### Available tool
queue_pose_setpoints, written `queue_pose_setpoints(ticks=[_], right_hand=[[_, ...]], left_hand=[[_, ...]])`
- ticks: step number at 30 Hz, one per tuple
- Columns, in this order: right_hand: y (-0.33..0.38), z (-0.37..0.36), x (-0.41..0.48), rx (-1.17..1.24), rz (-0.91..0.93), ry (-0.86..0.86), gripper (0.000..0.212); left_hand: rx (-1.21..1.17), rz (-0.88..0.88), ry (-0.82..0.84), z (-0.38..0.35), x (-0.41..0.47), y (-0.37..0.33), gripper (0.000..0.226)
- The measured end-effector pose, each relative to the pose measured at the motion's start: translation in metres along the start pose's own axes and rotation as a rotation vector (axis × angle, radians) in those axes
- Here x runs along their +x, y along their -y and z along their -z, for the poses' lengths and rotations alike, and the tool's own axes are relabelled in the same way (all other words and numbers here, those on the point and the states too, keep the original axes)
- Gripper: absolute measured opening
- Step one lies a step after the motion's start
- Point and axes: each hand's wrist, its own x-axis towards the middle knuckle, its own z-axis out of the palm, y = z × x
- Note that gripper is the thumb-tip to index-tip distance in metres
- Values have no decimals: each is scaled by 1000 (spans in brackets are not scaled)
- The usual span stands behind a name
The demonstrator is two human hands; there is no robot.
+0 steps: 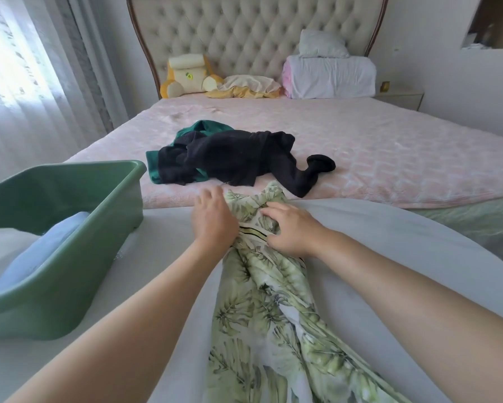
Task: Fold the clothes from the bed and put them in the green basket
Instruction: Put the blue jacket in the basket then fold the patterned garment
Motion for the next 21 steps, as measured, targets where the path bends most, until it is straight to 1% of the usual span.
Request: queue_pose_setpoints(ticks=[1, 2, 3, 4, 5, 7, 10, 11, 12, 15, 17, 19, 20, 21], right_hand=[[0, -2, 6, 7, -31, 28, 75], [0, -5, 13, 19, -60, 51, 79], [-1, -7, 21, 24, -86, 67, 81], [-1, -10, 28, 32, -99, 68, 82], [-1, -13, 36, 44, -114, 70, 83], [-4, -19, 48, 38, -137, 107, 80], [-13, -25, 60, -39, -153, 173, 75], [-15, -25, 63, -55, -160, 181, 74], [-17, -25, 65, -59, -163, 183, 73], [-20, -27, 66, 12, -151, 134, 68], [-22, -27, 63, 54, -158, -9, 64], [-21, -25, 59, -75, -218, -141, 58], [-19, -22, 57, -115, -283, -140, 56], [-16, -18, 56, -107, -352, -95, 57]], left_hand=[[-69, -155, -88, 2, 0, -4, 37], [-140, -307, -104, 3, 1, -9, 37], [-197, -431, -63, 4, 2, -15, 38], [-232, -498, 23, 2, 4, -19, 39], [-231, -507, 130, 0, 6, -22, 40], [-120, -432, 296, -10, 10, -17, 41], [42, -244, 518, -21, 16, 9, 52], [66, -201, 575, -23, 18, 17, 55], [77, -174, 596, -25, 19, 22, 56], [73, -122, 524, -28, 20, 26, 54], [172, -85, 451, -31, 23, 23, 53], [324, -47, 417, -32, 27, 22, 54], [349, -33, 415, -32, 29, 21, 54], [321, -27, 423, -32, 30, 19, 53]])
